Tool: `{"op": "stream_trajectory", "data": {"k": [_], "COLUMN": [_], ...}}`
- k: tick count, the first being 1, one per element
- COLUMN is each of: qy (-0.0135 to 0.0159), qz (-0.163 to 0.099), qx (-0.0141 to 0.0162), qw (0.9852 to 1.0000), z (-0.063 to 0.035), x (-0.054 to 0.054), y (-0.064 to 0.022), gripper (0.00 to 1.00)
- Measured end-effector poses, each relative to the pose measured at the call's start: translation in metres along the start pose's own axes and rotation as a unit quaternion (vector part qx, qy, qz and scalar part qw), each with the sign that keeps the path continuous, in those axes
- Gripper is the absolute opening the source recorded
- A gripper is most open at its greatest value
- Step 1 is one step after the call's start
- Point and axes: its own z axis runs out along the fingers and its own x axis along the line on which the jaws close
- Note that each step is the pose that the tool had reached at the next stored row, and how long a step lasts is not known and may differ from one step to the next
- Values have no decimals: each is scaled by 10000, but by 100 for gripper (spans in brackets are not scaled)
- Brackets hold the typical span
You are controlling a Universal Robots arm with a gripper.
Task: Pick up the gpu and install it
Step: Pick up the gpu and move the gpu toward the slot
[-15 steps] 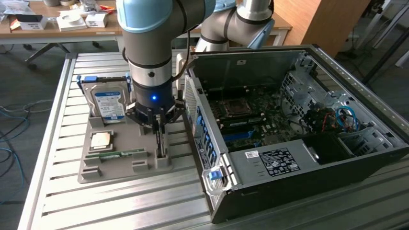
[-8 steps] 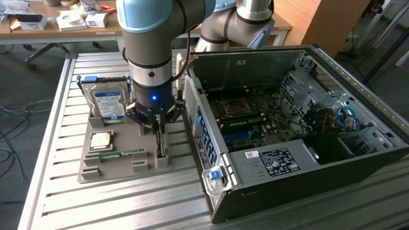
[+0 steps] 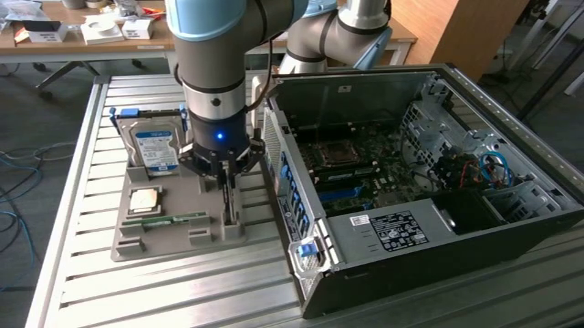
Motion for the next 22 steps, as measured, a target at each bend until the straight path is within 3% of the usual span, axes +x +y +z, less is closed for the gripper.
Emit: {"op": "stream_trajectory", "data": {"k": [22], "qy": [1], "qz": [0], "qx": [-13], "qw": [10000], "z": [-350], "x": [-8], "y": [18], "gripper": [26]}}
